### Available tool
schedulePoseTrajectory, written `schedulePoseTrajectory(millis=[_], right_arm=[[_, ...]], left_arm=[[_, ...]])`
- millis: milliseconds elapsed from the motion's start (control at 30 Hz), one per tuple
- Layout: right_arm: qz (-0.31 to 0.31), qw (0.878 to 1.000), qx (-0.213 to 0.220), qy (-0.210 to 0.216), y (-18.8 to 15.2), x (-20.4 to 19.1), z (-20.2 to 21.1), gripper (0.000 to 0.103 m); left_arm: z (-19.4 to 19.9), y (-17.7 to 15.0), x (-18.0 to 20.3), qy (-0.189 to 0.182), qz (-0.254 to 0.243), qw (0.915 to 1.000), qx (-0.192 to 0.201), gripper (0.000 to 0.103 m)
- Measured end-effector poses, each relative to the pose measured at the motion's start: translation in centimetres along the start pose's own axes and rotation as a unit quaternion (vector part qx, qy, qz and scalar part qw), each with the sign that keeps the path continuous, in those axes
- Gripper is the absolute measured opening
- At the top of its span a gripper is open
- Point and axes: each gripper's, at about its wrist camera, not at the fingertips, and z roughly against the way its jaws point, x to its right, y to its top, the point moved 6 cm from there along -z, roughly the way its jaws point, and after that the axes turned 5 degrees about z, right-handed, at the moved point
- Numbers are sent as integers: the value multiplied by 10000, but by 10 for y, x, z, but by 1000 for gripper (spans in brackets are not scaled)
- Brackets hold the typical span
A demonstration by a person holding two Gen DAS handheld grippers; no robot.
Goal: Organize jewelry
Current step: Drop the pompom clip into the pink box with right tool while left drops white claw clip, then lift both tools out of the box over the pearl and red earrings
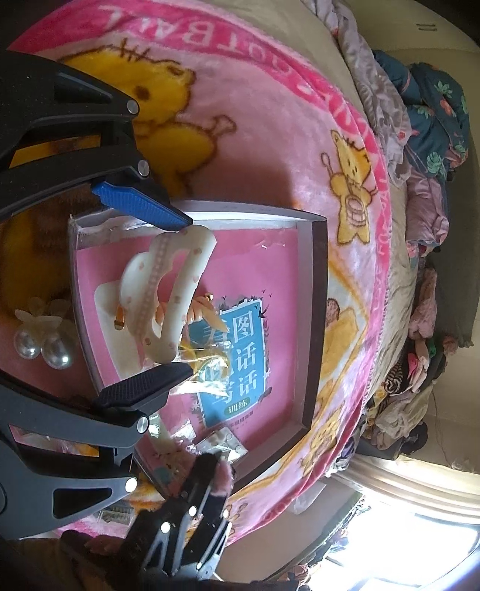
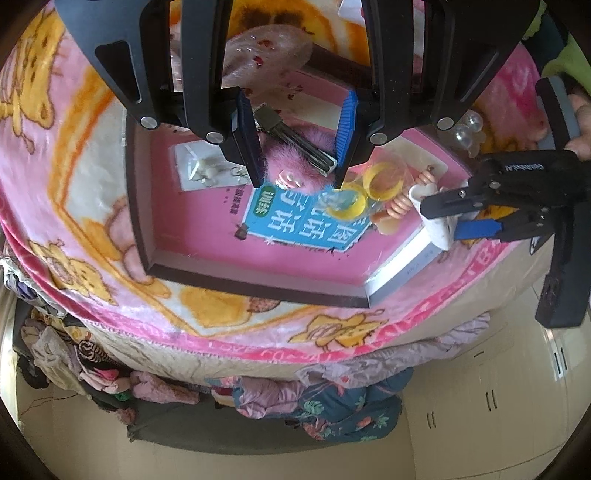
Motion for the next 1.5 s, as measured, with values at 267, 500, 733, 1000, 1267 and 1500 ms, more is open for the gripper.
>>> schedulePoseTrajectory(millis=[267,500,733,1000,1267,1500], right_arm=[[119,9995,-268,111,-13,-15,-19,37],[82,9998,-140,132,-13,-19,-4,48],[33,10000,19,76,-15,-17,24,56],[-36,9995,298,-50,-14,-16,59,69],[-92,9983,515,-253,-12,-13,88,77],[-109,9971,670,-351,-12,-14,109,81]], left_arm=[[9,-2,-5,-46,86,9999,41,64],[21,-2,-4,-61,67,9999,111,65],[41,-6,3,-117,85,9997,212,69],[63,-10,5,-61,113,9993,358,72],[88,-11,7,-29,151,9983,568,84],[104,-17,8,-20,182,9976,663,89]])
